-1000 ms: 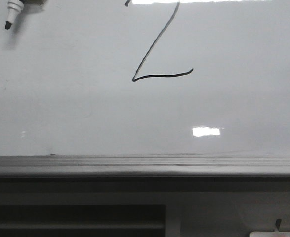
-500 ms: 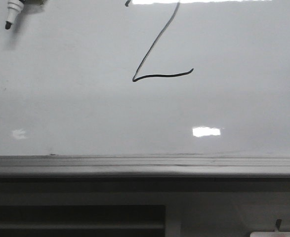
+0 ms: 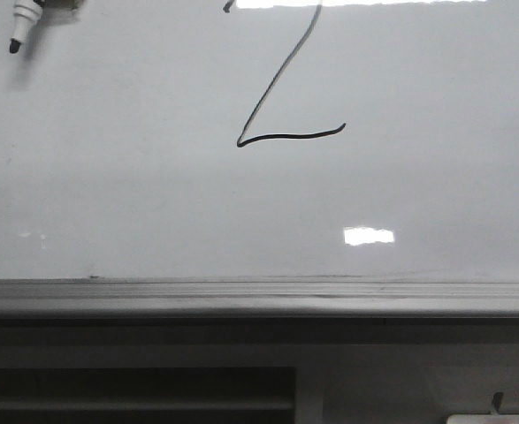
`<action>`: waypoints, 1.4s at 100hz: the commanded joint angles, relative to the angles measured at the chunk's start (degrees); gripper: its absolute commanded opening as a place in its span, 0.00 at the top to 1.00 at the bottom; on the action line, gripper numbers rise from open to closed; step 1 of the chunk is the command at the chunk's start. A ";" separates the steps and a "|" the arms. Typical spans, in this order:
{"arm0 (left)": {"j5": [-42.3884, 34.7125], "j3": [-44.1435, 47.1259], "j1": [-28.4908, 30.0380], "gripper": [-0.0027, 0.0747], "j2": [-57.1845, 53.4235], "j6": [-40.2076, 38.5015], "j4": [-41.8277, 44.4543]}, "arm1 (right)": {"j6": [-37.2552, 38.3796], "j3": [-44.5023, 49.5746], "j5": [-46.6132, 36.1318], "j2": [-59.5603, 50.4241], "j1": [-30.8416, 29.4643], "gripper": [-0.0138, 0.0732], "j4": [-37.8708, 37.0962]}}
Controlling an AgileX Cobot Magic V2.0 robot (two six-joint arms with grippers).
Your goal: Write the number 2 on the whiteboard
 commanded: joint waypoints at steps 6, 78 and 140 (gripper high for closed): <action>-3.83 0.80 0.00 0.99 -1.56 -0.72 -1.41 | -0.59 -1.32 -2.18 0.40 -0.38 0.90 0.89; -3.29 0.69 0.00 0.99 -1.56 -0.72 -1.81 | -0.59 -1.32 -2.18 0.40 -0.38 0.90 0.89; -3.29 0.69 0.00 0.99 -1.56 -0.72 -1.81 | -0.59 -0.02 -10.61 0.51 -0.38 0.90 0.89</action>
